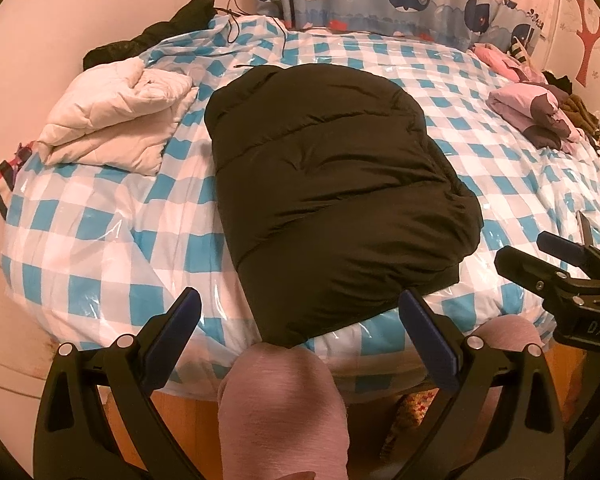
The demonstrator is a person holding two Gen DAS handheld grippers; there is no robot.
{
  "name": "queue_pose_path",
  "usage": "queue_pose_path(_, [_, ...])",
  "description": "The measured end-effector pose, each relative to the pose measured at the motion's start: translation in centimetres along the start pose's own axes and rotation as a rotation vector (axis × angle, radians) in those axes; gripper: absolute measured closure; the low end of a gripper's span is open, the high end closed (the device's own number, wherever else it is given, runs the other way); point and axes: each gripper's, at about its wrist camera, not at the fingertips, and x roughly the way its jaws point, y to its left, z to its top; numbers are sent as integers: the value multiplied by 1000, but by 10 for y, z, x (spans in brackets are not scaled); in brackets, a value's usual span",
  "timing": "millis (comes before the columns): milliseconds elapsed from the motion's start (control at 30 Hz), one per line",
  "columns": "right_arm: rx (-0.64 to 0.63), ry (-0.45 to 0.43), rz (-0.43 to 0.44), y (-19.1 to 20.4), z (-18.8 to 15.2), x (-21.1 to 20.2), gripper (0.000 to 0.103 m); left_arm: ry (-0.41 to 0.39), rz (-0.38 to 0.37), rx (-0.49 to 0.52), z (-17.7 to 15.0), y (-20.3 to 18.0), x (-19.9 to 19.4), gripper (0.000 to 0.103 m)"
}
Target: Fold large clothes
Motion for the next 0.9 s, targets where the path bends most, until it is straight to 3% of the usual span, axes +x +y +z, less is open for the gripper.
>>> queue_pose_path(133, [2, 1, 0, 0, -1, 0, 7, -3, 14, 12, 2, -1, 0, 8])
queue_pose_path(333, [5, 2, 3, 0, -3, 1, 7, -29, -23, -2, 2, 0, -3, 8])
queue_pose_path(500, [10, 2, 5, 3, -6, 1, 7, -82, 71, 25, 1, -6, -11, 10])
queue_pose_path(600, [11, 1, 8, 2, -5, 1, 7, -70, 105, 38, -1, -8, -8, 10])
queue_pose_path(767, [12, 1, 8, 3, -7, 1, 7, -9, 44, 44, -2, -12, -1, 10])
queue_pose_path(900, [12, 2, 10, -2, -5, 0, 7, -2, 40, 56, -4, -17, 0, 10])
